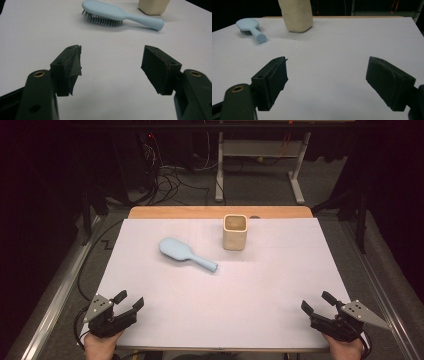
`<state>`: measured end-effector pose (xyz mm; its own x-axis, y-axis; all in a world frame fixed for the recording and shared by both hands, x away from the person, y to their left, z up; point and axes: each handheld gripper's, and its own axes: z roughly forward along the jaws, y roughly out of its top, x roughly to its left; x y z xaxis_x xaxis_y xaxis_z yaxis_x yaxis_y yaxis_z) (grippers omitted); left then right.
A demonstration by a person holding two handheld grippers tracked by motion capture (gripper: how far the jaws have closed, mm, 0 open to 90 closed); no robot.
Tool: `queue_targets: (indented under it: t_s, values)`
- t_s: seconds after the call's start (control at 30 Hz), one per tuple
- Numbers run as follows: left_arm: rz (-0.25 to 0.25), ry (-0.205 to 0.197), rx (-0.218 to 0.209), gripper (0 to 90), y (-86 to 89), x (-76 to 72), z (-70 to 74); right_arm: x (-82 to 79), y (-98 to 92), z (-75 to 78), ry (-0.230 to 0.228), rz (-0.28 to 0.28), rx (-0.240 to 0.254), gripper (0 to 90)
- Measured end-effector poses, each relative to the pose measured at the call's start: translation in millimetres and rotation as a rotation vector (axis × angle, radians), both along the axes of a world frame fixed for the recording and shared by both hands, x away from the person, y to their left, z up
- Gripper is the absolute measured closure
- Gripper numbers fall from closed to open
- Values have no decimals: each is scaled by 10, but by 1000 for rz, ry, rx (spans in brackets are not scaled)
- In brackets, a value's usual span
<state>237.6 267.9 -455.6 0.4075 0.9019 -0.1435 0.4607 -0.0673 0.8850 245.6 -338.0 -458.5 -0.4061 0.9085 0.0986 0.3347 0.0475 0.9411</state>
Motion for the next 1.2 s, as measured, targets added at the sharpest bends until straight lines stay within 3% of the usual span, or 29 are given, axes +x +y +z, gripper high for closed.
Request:
queue_targets:
  t_s: [0.73,0.9,1.03,1.2]
  values:
    - [9,-13,-8,335,-15,5,8,-2,20,3,-6,9,-9,202]
    - [20,-34,-17,342,-2,1,27,8,31,-2,5,22,-22,203]
    - [44,-61,21,339,6,3,63,9,32,-1,5,25,-19,203]
    - [47,-74,7,347,10,11,95,6,31,0,3,27,-14,203]
